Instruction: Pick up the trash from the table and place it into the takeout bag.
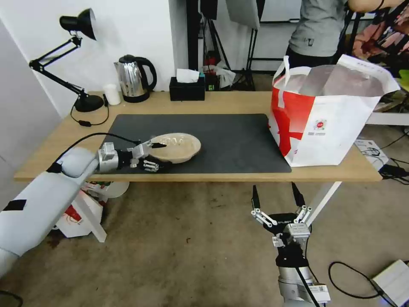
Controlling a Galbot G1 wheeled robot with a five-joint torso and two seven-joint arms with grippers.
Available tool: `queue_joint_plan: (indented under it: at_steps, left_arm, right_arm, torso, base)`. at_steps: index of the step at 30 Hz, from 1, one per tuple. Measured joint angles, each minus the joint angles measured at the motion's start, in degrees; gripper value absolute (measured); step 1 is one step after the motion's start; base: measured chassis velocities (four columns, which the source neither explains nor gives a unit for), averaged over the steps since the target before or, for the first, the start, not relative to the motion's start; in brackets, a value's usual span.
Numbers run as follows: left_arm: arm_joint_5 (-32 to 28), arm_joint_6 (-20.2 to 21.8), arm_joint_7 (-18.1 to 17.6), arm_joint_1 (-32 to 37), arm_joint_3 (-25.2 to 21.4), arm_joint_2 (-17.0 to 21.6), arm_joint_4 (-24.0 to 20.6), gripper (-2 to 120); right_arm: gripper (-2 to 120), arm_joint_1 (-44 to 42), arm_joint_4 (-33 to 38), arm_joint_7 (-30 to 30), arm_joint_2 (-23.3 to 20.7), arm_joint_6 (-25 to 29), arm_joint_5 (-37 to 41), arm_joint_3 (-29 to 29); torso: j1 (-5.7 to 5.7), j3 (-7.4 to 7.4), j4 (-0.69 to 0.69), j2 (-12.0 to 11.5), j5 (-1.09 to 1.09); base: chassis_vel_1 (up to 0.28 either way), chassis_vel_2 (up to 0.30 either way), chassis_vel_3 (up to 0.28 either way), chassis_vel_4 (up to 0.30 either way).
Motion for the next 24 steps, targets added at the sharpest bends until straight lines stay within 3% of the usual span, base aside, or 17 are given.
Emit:
queue_joint_plan:
  at_steps: [5, 14, 24]
  left_arm:
    - [-0.09, 0.12, 0.25, -0.59, 0.04, -0.03, 0.25, 28]
    - [-0.18, 0.07, 0.32, -1.09, 0.03, -0.01, 0.3, 1]
    - [-0.99, 0.16, 0.42, -2.71, 0.3, 1.24, -1.38, 0]
  right_arm:
    - [100, 0.0, 0.0, 0.0, 0.0, 0.0, 0.0, 0.0]
    - [100, 0.0, 0.0, 0.0, 0.0, 0.0, 0.0, 0.0]
    - [100, 0.0, 0.0, 0.0, 0.0, 0.0, 0.0, 0.0]
  torso:
    - [0.0, 0.0, 0.0, 0.0, 0.01]
    - [0.0, 0.0, 0.0, 0.0, 0.01]
    - [0.0, 0.0, 0.0, 0.0, 0.0]
  base:
    - [0.0, 0.0, 0.0, 0.0]
    - [0.0, 0.0, 0.0, 0.0]
    - [0.0, 0.0, 0.0, 0.0]
